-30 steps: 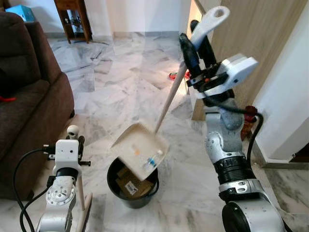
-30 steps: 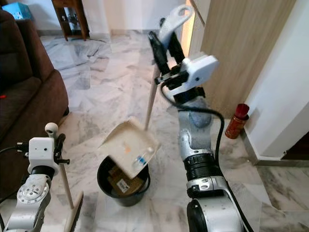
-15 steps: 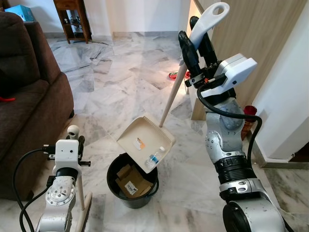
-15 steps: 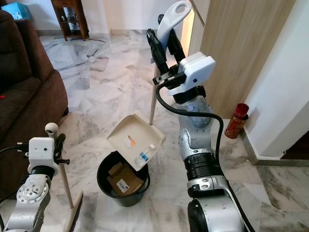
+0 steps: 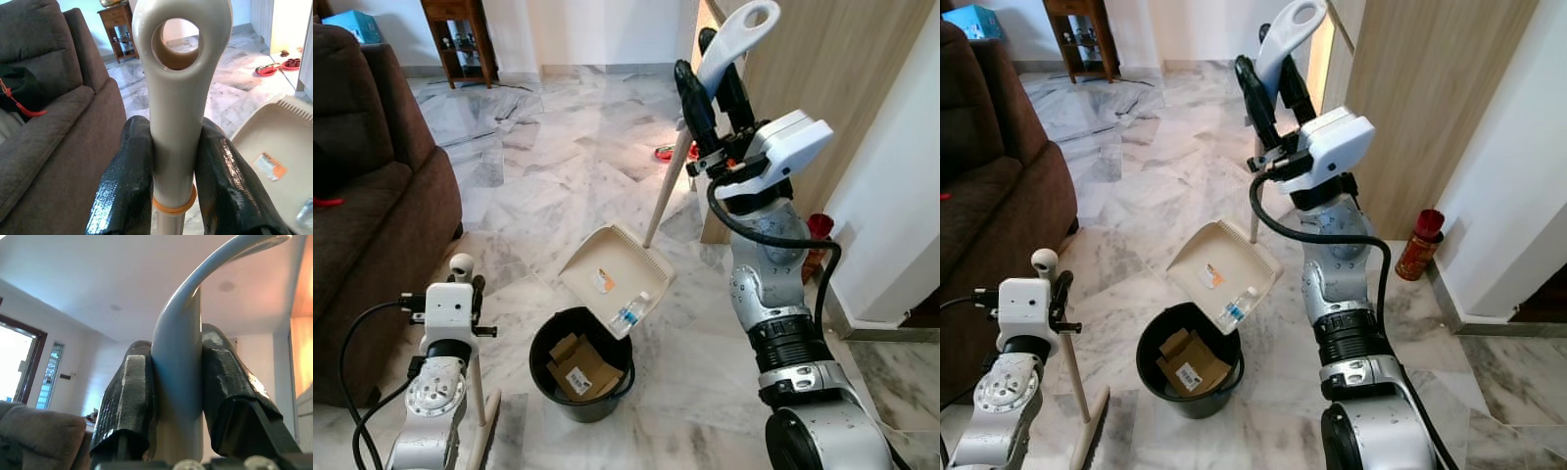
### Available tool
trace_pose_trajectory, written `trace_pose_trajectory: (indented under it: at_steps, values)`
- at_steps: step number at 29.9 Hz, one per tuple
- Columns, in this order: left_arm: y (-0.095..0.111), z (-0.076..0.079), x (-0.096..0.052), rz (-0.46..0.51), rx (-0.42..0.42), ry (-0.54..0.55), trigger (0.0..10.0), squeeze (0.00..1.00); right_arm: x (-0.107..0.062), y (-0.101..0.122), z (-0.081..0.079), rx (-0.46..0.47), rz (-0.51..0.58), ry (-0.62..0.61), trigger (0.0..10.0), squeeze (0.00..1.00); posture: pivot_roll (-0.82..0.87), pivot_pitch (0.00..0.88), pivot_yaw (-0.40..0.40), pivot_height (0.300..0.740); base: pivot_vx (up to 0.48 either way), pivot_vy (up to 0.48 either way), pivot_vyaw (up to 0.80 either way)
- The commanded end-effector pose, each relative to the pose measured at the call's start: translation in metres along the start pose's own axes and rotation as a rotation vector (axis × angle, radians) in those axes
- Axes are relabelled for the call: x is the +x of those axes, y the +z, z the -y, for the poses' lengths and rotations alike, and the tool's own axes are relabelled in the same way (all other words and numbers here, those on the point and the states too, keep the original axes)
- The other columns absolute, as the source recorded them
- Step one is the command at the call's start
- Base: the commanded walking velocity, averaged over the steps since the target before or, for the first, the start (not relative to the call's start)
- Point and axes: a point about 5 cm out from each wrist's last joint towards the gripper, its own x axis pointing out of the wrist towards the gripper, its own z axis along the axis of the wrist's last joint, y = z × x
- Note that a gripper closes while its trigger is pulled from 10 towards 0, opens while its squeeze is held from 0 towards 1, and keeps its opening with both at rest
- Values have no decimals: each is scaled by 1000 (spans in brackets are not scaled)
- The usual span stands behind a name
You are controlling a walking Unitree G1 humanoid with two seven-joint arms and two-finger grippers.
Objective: Sweep floor
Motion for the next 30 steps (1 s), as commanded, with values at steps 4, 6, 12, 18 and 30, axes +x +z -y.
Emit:
trace_pose_trajectory:
  at_steps: [4,6,12,18,30]
  values:
    - [11,-4,4,44,9,7,10000,0,16,20,2,-24,111,1,10000,0,69,0,28,740,0,0,0]
    - [11,-4,4,44,9,7,10000,0,16,20,2,-29,111,6,10000,0,69,0,28,740,0,0,0]
    - [11,-4,4,45,7,7,10000,0,16,19,-4,-80,109,54,10000,0,68,0,28,740,0,0,0]
    - [11,-2,3,44,6,5,10000,0,15,17,0,-58,92,27,10000,0,69,0,26,740,0,0,0]
    - [10,1,3,42,-3,-2,10000,0,-14,-8,52,-359,-162,-203,10000,0,68,0,22,740,0,0,0]
